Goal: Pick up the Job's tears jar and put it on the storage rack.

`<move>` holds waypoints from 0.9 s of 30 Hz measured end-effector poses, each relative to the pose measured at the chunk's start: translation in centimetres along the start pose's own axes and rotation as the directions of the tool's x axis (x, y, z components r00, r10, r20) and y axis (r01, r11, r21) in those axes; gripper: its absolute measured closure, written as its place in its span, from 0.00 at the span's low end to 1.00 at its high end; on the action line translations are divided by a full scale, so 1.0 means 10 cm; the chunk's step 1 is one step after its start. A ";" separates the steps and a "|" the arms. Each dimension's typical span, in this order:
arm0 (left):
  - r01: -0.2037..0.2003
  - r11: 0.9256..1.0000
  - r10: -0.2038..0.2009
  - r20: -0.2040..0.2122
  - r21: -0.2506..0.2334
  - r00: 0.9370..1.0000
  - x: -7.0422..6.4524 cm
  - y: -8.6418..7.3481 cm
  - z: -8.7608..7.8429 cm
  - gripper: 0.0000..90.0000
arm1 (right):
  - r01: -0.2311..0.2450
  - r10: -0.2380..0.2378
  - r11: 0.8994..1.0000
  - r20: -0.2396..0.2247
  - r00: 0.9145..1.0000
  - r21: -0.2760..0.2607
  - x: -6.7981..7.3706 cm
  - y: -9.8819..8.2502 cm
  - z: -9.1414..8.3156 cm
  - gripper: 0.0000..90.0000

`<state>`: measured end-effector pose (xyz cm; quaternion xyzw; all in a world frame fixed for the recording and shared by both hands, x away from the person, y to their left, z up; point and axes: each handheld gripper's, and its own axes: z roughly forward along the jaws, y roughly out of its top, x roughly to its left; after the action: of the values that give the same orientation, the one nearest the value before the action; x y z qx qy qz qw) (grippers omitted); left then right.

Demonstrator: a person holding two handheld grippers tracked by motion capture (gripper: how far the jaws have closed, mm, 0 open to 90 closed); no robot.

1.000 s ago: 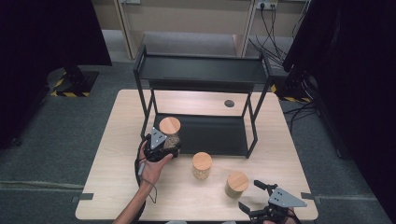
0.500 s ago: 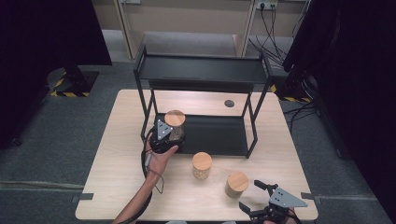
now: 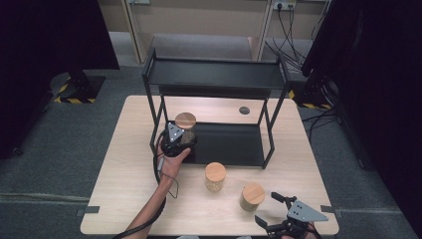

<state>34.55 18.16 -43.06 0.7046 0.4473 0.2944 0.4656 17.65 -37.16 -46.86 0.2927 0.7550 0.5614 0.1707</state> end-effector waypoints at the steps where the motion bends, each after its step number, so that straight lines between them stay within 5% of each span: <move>1: 0.002 1.000 -0.002 -0.002 0.001 1.000 0.00 -0.01 0.01 0.28 | 0.000 0.000 1.000 0.000 1.000 0.000 0.00 0.00 0.00 0.01; 27: 0.034 0.999 -0.034 -0.037 0.005 0.999 0.03 -0.08 0.17 0.28 | -0.001 0.001 1.000 -0.003 1.000 0.000 0.00 0.00 0.01 0.01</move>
<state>35.80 17.86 -44.51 0.6926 0.4685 0.2980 0.4605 17.68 -37.12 -46.89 0.2920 0.7551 0.5621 0.1693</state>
